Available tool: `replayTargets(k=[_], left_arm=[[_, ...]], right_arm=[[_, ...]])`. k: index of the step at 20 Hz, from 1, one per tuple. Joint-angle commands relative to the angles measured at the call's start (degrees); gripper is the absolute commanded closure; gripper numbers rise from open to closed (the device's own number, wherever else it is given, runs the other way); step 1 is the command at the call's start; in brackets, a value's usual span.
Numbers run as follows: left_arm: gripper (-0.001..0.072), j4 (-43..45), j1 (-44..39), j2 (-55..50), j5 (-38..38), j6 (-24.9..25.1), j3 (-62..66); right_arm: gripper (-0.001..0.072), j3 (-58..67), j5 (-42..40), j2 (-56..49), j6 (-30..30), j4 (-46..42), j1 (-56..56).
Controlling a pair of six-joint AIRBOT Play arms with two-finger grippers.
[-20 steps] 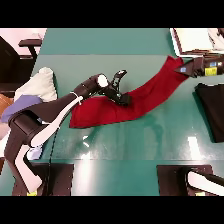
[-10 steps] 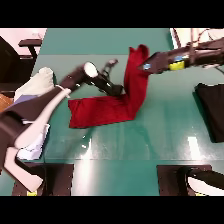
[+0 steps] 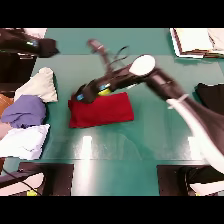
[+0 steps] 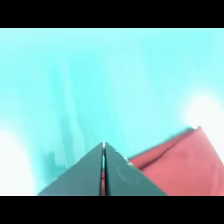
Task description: Fold the shirts.
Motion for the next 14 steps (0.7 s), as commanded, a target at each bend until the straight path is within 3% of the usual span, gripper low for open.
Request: replayTargets(k=[1,5,11,12,13,14], left_arm=[[0.0683,1.42,4.72,4.39,-2.64,0.04,0.11],[0.0683,1.29,4.72,4.39,-4.26,0.07,0.11],[0.0683,0.66,4.46,4.39,-5.92,0.09,0.11],[0.0684,0.42,3.82,4.39,-5.35,0.11,0.11],[0.0683,0.37,2.86,4.39,-4.79,0.13,0.11],[0.0683,0.39,1.75,4.37,-4.2,0.13,0.11]], right_arm=[[0.0279,5.81,7.63,-8.09,0.07,0.33,2.29],[0.0285,4.33,14.62,-7.1,2.6,-9.94,-5.29],[0.0283,-20.06,9.64,5.38,6.71,-15.85,-23.91],[0.0249,-24.26,7.3,7.13,6.73,-14.95,-26.75],[0.0139,-28.04,4.79,8.55,6.75,-13.86,-29.4],[0.0112,-30.51,3.3,9.11,6.99,-12.94,-31.12]])
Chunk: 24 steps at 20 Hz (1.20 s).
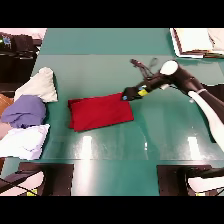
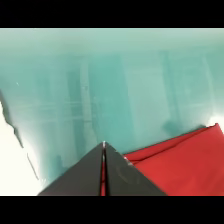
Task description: Fold the shirts.
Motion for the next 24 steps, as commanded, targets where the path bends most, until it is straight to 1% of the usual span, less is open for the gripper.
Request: replayTargets(k=[1,5,10,11,12,13,14,15,16,18,20,21,24], left_arm=[[0.0683,-0.44,-3.04,0.0,1.79,0.09,0.07],[0.0683,-0.42,-7.87,-0.85,4.31,0.48,0.04],[0.0684,-1.55,-9.07,-2.67,3.87,0.44,-0.42],[0.0684,-1.64,-9.07,-2.84,3.89,0.44,-0.42],[0.0683,-1.84,-9.07,-2.91,3.89,0.44,-0.42],[0.0684,-2.21,-9.07,-2.91,3.89,0.44,-0.42],[0.0684,-2.56,-9.07,-2.91,3.85,0.42,-0.42],[0.0684,-2.97,-9.33,-2.91,3.82,0.44,-0.42],[0.0684,-2.82,-10.03,-2.91,3.89,0.44,-0.42],[0.0685,-2.84,-11.39,-2.91,3.89,0.44,-0.42],[0.0684,-2.67,-13.6,-2.91,3.93,0.48,-0.42],[0.0684,-2.62,-14.99,-2.91,3.98,0.48,-0.42],[0.0684,-2.62,-19.5,-2.91,4.59,0.5,-0.42]], right_arm=[[0.0113,-11.43,-6.1,3.74,1.09,2.21,-8.28],[0.0119,-12.04,-6.6,-1.29,1.03,5.64,-7.45],[0.0123,-5.57,-6.49,-10.19,0.24,10.51,0.04],[0.0186,-3.96,-6.47,-11.69,-0.35,11.76,1.88],[0.0304,-2.38,-6.47,-12.9,-0.55,12.09,3.45],[0.0404,-0.9,-6.51,-13.94,-0.55,12.02,4.74],[0.0539,0.68,-6.56,-14.8,-0.57,11.85,5.66],[0.0634,1.9,-6.73,-14.95,-0.57,10.88,6.03],[0.0695,2.93,-7.23,-14.53,-0.55,9.68,5.81],[0.0694,4.17,-8.09,-12.0,-0.46,6.67,3.34],[0.0694,4.26,-8.81,-7.58,-0.46,4.13,-1.77],[0.0694,4.26,-8.9,-5.18,-0.44,2.8,-5.05],[0.0694,4.26,-8.79,2.21,3.32,-2.82,-18.05]])
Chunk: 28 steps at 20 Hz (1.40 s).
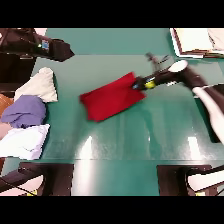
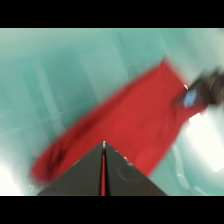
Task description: Fold the shirts.
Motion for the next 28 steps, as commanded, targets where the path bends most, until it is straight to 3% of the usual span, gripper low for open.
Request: replayTargets(k=[1,7,11,18,24,28], left_arm=[[0.0684,0.04,-4.98,-0.04,1.16,0.04,-0.02],[0.0684,-0.02,-11.21,-0.04,7.5,-0.04,-0.02],[0.0684,-0.28,-11.96,-0.11,7.85,-0.52,-0.02],[0.0683,-0.26,-11.96,-0.11,7.82,-0.5,-0.02],[0.0683,-0.22,-11.96,-0.11,7.67,-0.48,-0.02],[0.0683,-0.17,-11.96,-0.11,7.43,-0.44,-0.02]], right_arm=[[0.0694,0.39,-0.24,7.93,3.93,-7.56,-14.23],[0.0694,0.39,1.29,14.88,4.17,-9.38,-41.31],[0.0694,0.39,-0.15,14.88,4.11,-8.94,-51.23],[0.0694,4.48,-2.25,14.88,4.0,-7.37,-53.22],[0.0694,16.74,8.52,14.91,4.22,-7.19,-53.83],[0.0694,17.31,15.69,16.0,6.29,-13.92,-55.95]])
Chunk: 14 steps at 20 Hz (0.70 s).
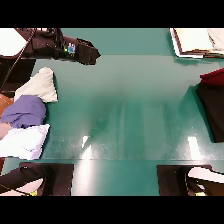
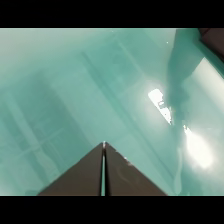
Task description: Fold the shirts.
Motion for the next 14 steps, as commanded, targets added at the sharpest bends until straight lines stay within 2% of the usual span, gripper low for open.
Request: replayTargets(k=[1,6,9,10,11,13,14], left_arm=[[0.0683,0.07,-0.02,-0.02,-0.17,0.07,-0.02],[0.0683,0.09,-0.02,-0.02,-0.17,0.57,-0.02],[0.0683,0.13,-0.02,-0.02,-0.2,0.57,-0.02],[0.0683,0.15,-0.02,-0.02,-0.17,0.61,-0.02],[0.0683,0.15,-0.02,-0.02,-0.2,1.16,-0.02],[0.0683,0.15,-0.02,-0.02,-0.22,1.86,-0.02],[0.0683,0.15,-0.02,-0.02,-0.28,1.86,-0.02]], right_arm=[[0.0694,1.44,7.39,1.09,1.51,-6.4,-1.86],[0.0693,1.42,14.14,3.02,6.51,-15.67,-5.22],[0.0691,1.42,17.81,2.99,6.95,-16.44,-6.75],[0.0667,1.42,18.47,2.99,7.61,-16.5,-6.82],[0.0555,1.42,19.1,2.99,7.61,-16.59,-6.84],[0.0197,1.42,19.37,2.99,7.58,-16.59,-6.84],[0.0097,1.44,19.8,2.99,7.61,-16.59,-6.84]])
